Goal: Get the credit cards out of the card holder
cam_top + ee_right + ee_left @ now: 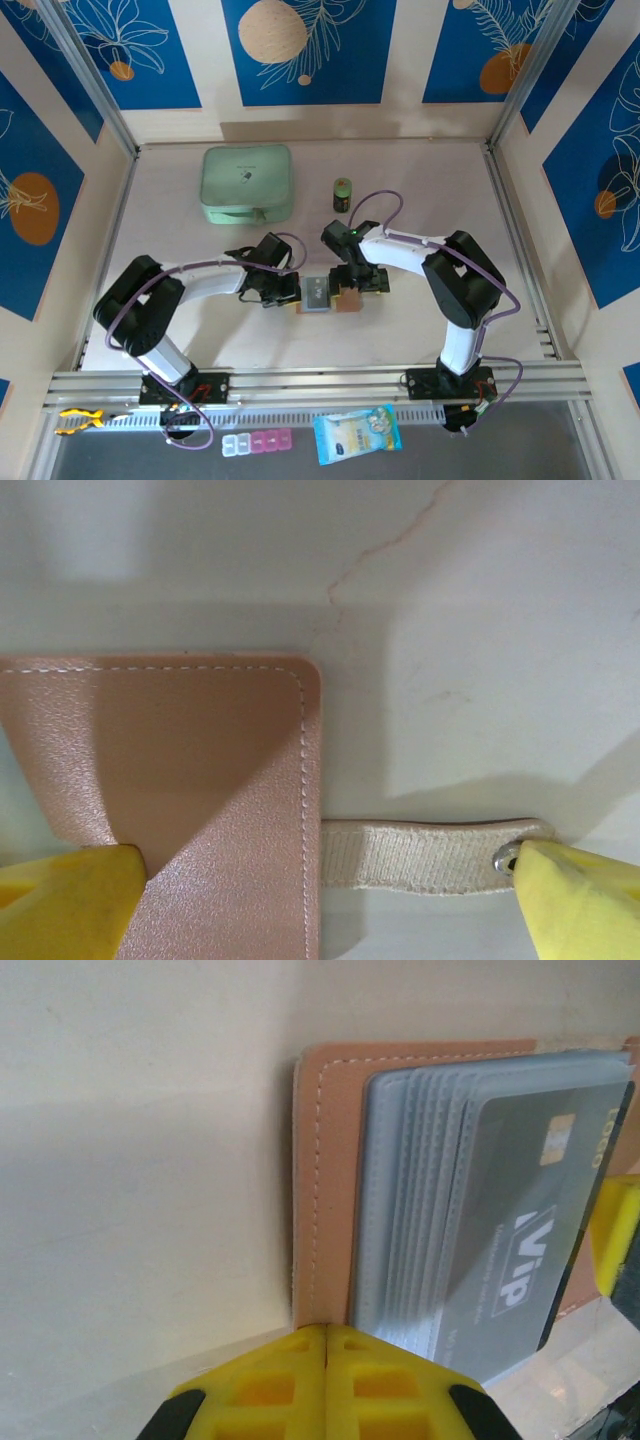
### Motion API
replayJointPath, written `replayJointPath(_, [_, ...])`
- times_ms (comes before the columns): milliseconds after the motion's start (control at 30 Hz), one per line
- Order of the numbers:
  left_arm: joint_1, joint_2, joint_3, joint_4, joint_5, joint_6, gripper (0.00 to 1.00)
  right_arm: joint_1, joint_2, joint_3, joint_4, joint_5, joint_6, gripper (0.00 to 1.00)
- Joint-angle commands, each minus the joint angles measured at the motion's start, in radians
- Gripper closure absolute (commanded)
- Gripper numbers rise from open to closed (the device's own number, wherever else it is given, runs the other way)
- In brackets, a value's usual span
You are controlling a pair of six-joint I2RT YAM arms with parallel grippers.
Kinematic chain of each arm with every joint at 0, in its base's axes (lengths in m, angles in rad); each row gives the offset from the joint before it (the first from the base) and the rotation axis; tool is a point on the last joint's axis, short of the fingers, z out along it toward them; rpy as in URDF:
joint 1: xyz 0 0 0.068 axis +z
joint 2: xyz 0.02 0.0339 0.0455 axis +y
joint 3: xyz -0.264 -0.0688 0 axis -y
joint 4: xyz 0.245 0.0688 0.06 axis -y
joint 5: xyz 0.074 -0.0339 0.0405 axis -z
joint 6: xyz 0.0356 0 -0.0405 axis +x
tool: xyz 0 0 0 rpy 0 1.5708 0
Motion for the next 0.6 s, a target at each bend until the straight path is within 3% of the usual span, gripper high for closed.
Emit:
replayJointPath(0, [0.006, 0.026, -0.022, -0.032, -0.024, 0.026, 0.98, -0.001, 0.054, -0.058, 0.055, -0.061, -0.002, 0.06])
replayJointPath(367, [0.005, 0.039, -0.025, -0.063, -0.043, 0.042, 0.99, -0.002, 0.061, -0.079, 0.056, -0.047, 0.004, 0.06])
replayJointPath(567, [0.006, 0.039, -0.021, -0.064, -0.041, 0.042, 0.99, -0.001, -0.021, -0.061, 0.045, -0.064, 0.007, 0.06])
